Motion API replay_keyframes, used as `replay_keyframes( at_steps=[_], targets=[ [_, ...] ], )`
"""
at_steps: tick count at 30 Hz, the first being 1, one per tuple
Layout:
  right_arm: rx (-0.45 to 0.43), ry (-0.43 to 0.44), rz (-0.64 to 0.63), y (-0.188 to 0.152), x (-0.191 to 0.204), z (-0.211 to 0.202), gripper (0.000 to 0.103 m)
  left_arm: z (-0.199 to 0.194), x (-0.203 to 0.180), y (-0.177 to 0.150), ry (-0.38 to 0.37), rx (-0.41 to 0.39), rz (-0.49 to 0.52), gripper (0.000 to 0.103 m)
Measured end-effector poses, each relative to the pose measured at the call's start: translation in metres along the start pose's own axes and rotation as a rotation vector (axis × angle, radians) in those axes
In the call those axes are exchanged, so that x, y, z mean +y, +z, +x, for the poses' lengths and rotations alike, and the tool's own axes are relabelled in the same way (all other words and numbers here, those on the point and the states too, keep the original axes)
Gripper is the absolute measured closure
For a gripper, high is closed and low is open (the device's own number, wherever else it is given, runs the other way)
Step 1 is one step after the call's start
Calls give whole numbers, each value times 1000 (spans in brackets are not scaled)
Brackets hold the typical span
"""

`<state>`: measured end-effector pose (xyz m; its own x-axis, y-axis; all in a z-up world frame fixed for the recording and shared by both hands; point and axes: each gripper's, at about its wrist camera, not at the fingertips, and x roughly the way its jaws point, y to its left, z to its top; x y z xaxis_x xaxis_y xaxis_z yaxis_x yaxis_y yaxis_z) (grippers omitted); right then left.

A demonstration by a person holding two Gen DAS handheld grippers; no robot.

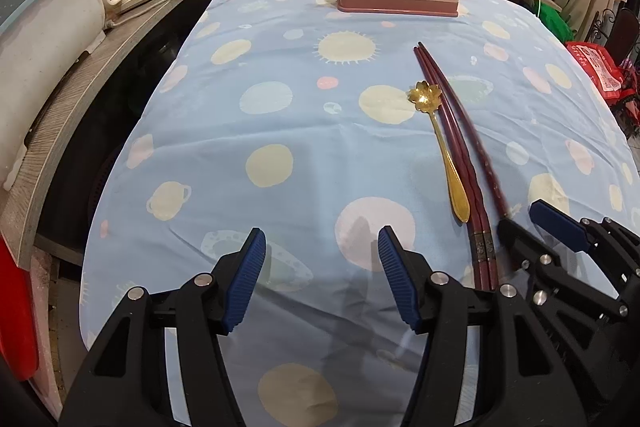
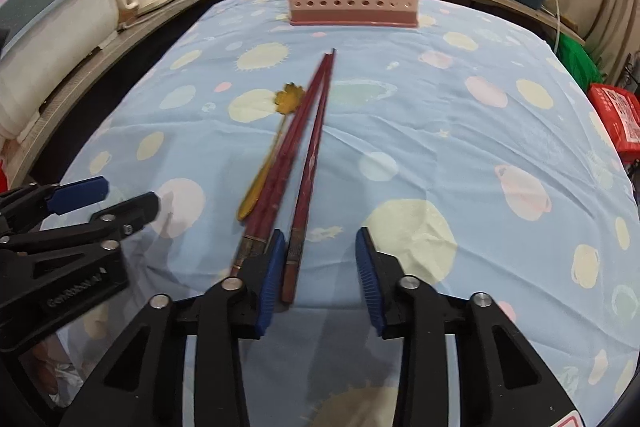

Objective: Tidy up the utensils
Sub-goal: 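Lower the right tool onto a dark red chopstick and close it, then lower the left tool onto another dark red chopstick and close it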

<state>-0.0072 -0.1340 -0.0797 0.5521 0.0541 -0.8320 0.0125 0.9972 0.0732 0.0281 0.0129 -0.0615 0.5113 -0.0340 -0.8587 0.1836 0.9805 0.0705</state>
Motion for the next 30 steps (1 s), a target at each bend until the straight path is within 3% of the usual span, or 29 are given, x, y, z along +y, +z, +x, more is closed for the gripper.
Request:
replay_keyframes(
  at_steps=[8, 9, 11, 18, 30],
  targets=[
    [-4, 6, 7, 0, -3, 0, 79, -1, -6, 0, -41, 1, 6, 47],
    [-8, 0, 2, -1, -3, 0, 81, -2, -8, -1, -46, 1, 9, 47],
    [-9, -9, 2, -2, -6, -1, 96, -3, -11, -1, -60, 3, 13, 47],
    [2, 5, 34, -7, -15, -7, 96, -5, -29, -8, -170, 24, 24, 47],
    [8, 19, 72, -11, -25, -13, 96, 6, -45, -13, -221, 51, 32, 47]
  ],
)
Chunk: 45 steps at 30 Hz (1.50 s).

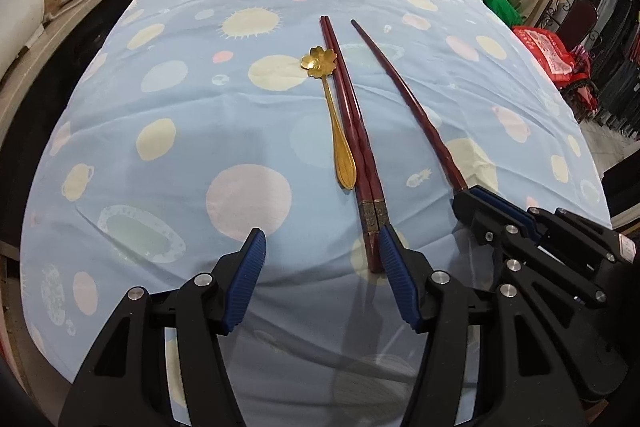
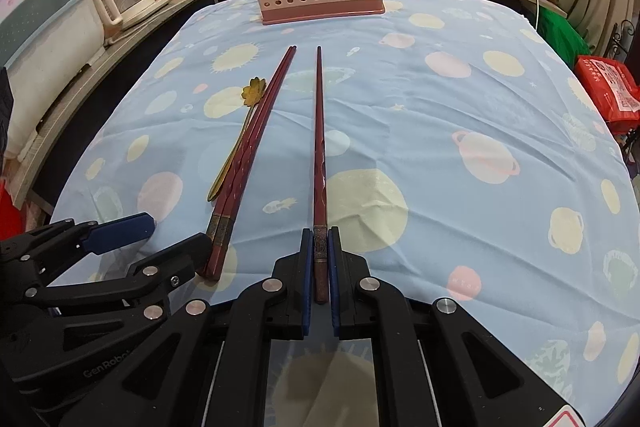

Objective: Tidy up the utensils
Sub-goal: 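Lower the left tool onto another dark red chopstick and close it, then lift both dark red chopsticks and carry them over the pink basket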

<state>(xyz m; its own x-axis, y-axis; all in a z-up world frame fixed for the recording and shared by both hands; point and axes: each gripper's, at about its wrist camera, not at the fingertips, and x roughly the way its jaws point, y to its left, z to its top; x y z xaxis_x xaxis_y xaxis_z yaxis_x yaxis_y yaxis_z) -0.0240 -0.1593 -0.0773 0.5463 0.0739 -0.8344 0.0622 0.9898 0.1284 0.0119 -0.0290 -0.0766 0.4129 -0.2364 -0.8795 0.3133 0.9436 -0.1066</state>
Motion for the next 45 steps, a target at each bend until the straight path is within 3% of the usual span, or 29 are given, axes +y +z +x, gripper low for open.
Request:
replay_keyframes(
  at_steps=[11, 16, 19, 23, 25, 34, 45],
  targets=[
    [2, 6, 1, 0, 0, -1, 96, 0, 12, 3, 15, -5, -26, 47],
    [5, 8, -8, 0, 3, 1, 96, 6, 3, 5, 48, -20, 19, 50],
    [6, 11, -6, 1, 3, 1, 96, 5, 5, 6, 42, -31, 21, 60],
    [5, 13, -9, 1, 3, 1, 96, 4, 6, 7, 2, -27, 26, 90],
    [2, 15, -10, 1, 4, 1, 96, 3, 5, 6, -30, -17, 28, 96],
    [-48, 36, 5, 6, 2, -23, 96, -21, -4, 9, -53, -49, 49, 96],
    [-200, 67, 42, 45, -6, -77, 96, -79, 3, 41, -77, -187, 24, 96]
  ],
)
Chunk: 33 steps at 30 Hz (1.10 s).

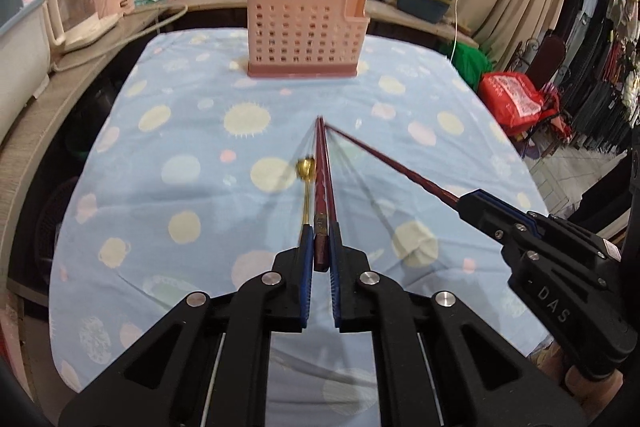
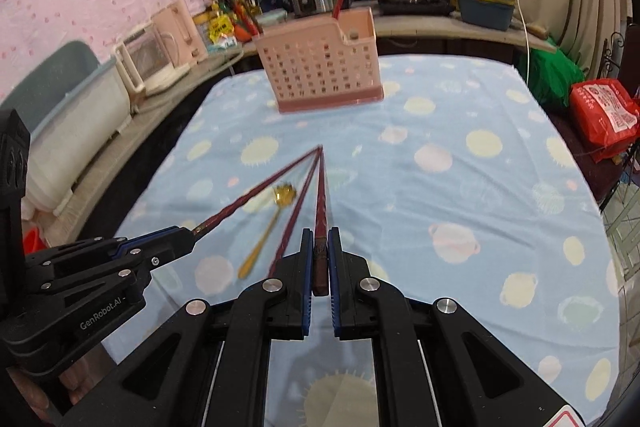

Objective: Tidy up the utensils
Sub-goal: 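Lift both dark red chopsticks and carry them over the pink basket, then lower both chopsticks into the basket and open both tools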

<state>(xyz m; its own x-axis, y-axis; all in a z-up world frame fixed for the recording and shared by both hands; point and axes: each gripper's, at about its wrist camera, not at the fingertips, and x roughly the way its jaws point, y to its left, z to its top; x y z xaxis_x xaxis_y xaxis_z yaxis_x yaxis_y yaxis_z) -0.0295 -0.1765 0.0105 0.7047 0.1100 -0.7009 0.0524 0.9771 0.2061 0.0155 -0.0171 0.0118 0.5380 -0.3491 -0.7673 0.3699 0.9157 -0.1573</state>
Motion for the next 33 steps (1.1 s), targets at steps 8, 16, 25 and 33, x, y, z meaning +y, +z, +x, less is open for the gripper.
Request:
replay_keyframes(
  at_steps=[8, 16, 25, 33],
  targets=[
    [-121, 18, -17, 54, 4, -27, 96, -22, 4, 46, 0, -103, 1, 96],
    [-205, 18, -38, 109, 3, -33, 96, -36, 9, 107, 7, -198, 21, 96],
    [-300, 44, -42, 196, 0, -31, 96, -63, 13, 199, 22, -343, 38, 96],
    [-436, 78, 0, 276, 2, -29, 96, -81, 23, 275, 41, -487, 6, 96]
  ],
)
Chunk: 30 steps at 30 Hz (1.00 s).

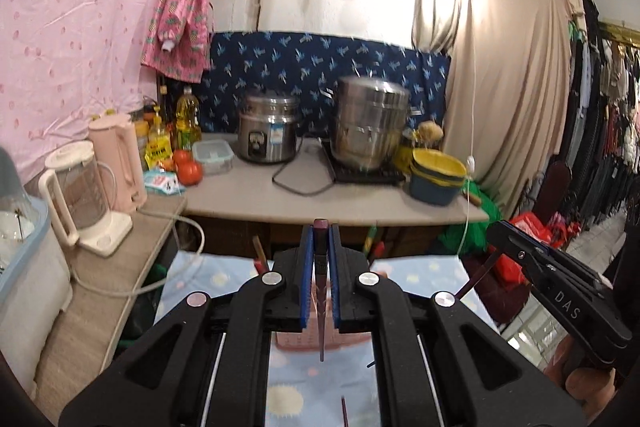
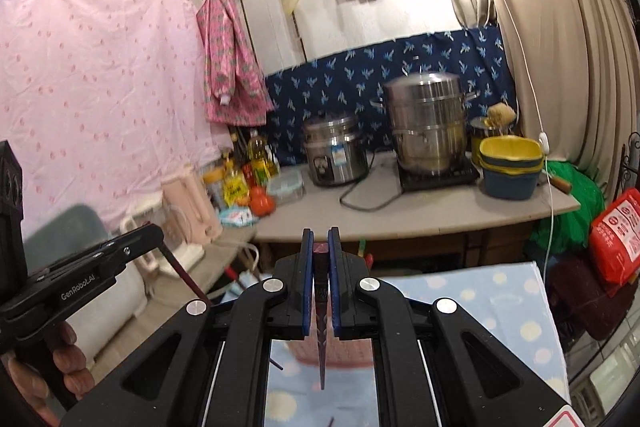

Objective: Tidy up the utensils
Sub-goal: 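Lower both chopsticks into the basket and open both tools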

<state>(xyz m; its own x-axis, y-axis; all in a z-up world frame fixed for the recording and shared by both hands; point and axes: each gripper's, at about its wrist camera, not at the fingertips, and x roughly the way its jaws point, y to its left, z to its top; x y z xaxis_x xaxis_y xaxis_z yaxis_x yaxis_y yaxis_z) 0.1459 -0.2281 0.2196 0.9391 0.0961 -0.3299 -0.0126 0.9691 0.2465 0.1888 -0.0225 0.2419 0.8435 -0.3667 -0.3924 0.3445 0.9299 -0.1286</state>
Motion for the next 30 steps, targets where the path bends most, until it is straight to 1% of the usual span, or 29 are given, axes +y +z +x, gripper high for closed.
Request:
replay_keyframes(
  at_steps=[5, 8, 10, 13, 18, 21, 24, 25, 26, 27, 28, 29, 30],
  targets=[
    [-56, 6, 46, 30, -1, 34, 96, 22, 12, 28, 27, -47, -26, 96],
    [-67, 1, 64, 34, -4, 57, 96, 39, 22, 33, 30, -64, -45, 96],
    [-65, -4, 78, 31, -8, 74, 96, 49, 27, 30, 29, -65, -60, 96],
    [-40, -14, 95, 18, -15, 96, 96, 70, 33, 20, 27, -42, -76, 96],
    [64, -23, 119, -22, -25, 133, 96, 104, 39, -12, 28, 35, -94, 96],
    [111, -33, 116, -45, -27, 144, 96, 119, 42, -31, 28, 80, -105, 96],
    [146, -45, 111, -58, -28, 149, 96, 125, 45, -42, 30, 103, -115, 96],
    [149, -56, 106, -61, -27, 147, 89, 124, 45, -45, 44, 101, -117, 89],
    [151, -70, 97, -63, -26, 145, 79, 123, 45, -46, 56, 98, -113, 72],
    [147, -76, 88, -64, -25, 141, 72, 120, 44, -48, 72, 92, -107, 61],
    [135, -84, 78, -64, -23, 136, 60, 117, 45, -48, 90, 82, -105, 47],
    [119, -98, 63, -66, -20, 130, 54, 111, 44, -48, 107, 64, -98, 45],
    [111, -102, 51, -66, -18, 124, 54, 108, 43, -48, 113, 59, -90, 44]
  ],
)
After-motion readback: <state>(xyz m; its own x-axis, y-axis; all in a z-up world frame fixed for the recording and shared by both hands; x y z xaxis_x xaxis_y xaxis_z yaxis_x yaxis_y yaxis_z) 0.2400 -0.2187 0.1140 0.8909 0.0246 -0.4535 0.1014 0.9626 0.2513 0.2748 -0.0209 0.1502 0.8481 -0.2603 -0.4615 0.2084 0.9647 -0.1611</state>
